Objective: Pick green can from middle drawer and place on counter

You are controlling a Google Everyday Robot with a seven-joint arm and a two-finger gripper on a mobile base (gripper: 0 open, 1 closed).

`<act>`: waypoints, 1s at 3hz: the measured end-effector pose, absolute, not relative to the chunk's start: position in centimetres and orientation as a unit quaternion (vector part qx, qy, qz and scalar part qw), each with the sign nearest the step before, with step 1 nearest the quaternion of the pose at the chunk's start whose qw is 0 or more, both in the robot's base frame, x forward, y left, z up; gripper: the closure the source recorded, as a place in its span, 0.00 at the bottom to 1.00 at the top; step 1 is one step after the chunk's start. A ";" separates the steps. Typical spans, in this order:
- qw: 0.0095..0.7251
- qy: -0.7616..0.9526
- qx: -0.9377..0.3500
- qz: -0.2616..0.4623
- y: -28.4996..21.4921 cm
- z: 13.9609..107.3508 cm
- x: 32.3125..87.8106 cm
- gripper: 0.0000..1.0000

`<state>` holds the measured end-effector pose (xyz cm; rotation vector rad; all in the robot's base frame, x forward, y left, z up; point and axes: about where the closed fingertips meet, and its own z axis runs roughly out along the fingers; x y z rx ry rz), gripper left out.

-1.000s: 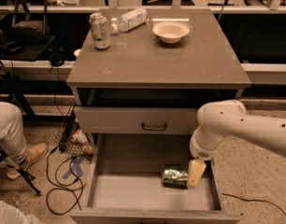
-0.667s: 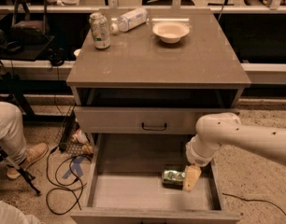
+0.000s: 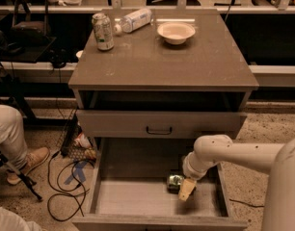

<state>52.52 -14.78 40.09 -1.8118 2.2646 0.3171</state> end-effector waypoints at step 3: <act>0.134 0.786 -0.595 0.105 -16.7 39.0 52.8 0.72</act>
Offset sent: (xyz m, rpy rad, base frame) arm 0.0074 -0.0111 -0.0338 0.0261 0.0027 -0.0483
